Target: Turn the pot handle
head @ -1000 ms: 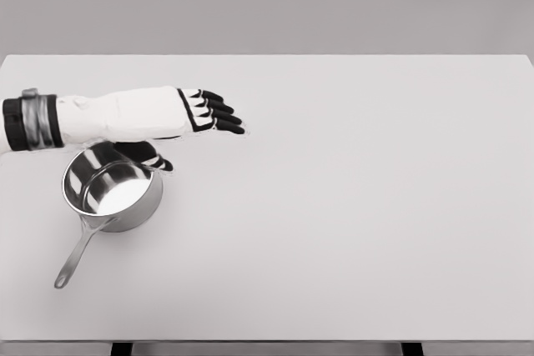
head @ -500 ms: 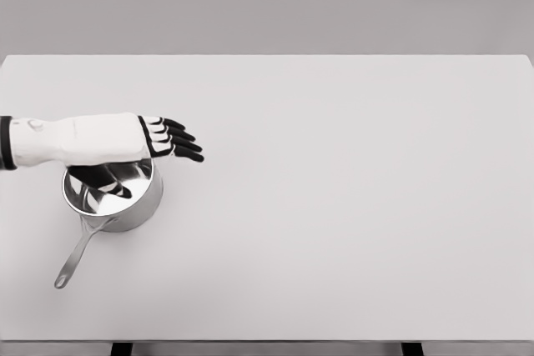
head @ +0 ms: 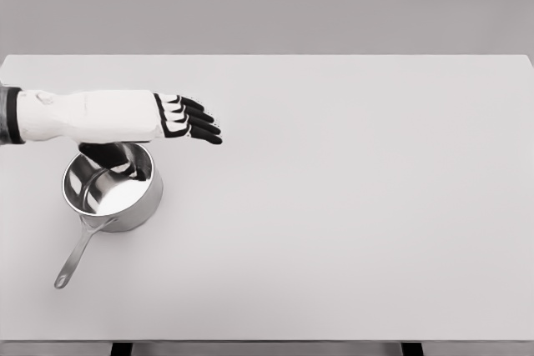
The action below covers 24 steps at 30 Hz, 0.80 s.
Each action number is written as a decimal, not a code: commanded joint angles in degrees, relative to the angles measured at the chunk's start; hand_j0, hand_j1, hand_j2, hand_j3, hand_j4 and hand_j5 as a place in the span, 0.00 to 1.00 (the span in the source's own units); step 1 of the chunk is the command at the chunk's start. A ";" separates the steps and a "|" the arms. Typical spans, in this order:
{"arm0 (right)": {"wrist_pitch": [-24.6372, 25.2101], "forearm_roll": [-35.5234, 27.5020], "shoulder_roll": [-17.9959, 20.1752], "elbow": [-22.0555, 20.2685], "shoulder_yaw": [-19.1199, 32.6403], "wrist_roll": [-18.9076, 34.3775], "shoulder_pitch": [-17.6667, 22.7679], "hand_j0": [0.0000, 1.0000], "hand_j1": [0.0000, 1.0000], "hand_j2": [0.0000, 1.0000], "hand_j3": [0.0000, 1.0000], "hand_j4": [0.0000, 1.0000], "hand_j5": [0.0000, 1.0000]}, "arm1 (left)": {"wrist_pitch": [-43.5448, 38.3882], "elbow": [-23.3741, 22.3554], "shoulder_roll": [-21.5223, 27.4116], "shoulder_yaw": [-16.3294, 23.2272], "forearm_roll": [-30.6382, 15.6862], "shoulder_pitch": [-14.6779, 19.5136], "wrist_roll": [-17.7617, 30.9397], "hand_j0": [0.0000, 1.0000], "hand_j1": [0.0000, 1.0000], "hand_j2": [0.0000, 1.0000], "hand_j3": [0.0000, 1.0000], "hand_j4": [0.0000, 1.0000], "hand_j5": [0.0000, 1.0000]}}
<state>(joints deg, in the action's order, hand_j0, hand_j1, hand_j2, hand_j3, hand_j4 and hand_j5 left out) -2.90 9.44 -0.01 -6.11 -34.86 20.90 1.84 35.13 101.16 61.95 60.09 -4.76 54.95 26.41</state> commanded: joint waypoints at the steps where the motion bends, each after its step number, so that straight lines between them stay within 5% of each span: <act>1: -0.01 -0.03 0.01 -0.04 0.06 0.02 0.00 1.00 1.00 1.00 1.00 1.00 1.00 | -0.13 0.00 2.12 5.30 -0.42 -0.20 -2.59 1.00 1.00 1.00 1.00 1.00 1.00; 3: -0.09 0.05 0.01 -0.04 -0.03 0.02 0.00 1.00 1.00 1.00 1.00 1.00 1.00 | -0.13 0.00 3.00 8.55 -0.34 -0.55 -2.59 1.00 1.00 1.00 1.00 1.00 1.00; 11: -0.09 -0.03 0.01 -0.04 -0.03 0.02 0.00 1.00 1.00 1.00 1.00 1.00 1.00 | -0.13 0.00 8.01 9.43 -0.34 -2.13 -2.77 1.00 1.00 1.00 1.00 1.00 1.00; 24: -0.01 -0.03 0.01 -0.04 0.06 0.02 0.00 1.00 1.00 1.00 1.00 1.00 1.00 | -0.13 -0.09 9.24 11.10 0.63 -2.13 -1.97 1.00 1.00 1.00 1.00 1.00 1.00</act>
<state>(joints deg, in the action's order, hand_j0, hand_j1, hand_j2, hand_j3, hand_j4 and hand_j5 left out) -2.90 9.43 -0.01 -6.11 -34.85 20.90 1.85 35.10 101.12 70.93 70.97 -4.12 52.82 24.26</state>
